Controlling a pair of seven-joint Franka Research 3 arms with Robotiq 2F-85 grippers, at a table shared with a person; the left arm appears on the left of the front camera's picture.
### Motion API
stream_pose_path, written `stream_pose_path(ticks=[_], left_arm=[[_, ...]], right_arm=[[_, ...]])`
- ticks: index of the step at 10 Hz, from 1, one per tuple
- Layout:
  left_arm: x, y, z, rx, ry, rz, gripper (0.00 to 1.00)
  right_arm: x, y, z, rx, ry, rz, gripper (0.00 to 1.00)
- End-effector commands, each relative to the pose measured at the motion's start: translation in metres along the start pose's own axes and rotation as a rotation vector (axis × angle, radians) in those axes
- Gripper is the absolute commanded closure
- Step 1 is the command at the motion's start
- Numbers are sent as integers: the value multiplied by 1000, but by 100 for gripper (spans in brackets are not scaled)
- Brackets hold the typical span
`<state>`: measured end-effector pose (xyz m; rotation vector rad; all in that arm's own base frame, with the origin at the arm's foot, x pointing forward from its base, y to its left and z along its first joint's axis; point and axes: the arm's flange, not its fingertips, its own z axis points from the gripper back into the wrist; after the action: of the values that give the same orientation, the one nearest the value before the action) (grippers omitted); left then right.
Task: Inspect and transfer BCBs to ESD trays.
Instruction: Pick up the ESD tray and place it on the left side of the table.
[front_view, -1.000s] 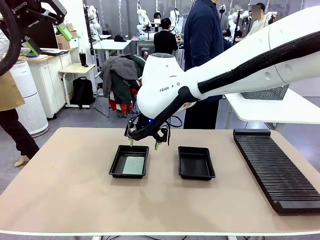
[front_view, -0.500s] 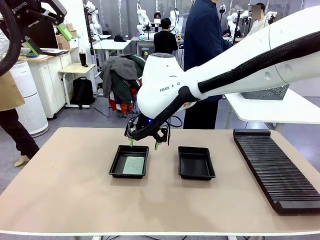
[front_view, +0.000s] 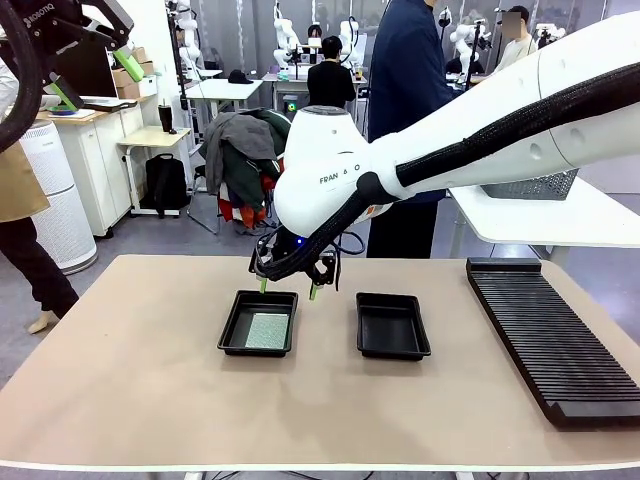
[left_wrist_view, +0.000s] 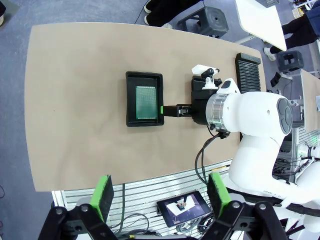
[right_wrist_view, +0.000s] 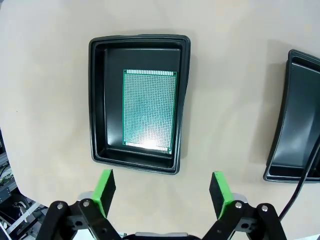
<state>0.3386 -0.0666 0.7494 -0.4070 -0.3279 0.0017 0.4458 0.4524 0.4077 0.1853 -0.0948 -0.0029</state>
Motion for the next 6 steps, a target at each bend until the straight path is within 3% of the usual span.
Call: stream_pose_path(ticks=[1,4,6], left_arm=[[0,1,-1,-2,0,3,0],[0,0,0,0,0,0,0],[11,0,-48,80,72,-29,0]], right_arm=[[-1,0,-1,1,-4,-3,0],[0,0,0,0,0,0,0],[-8,-28,35,156,10,-41,0]])
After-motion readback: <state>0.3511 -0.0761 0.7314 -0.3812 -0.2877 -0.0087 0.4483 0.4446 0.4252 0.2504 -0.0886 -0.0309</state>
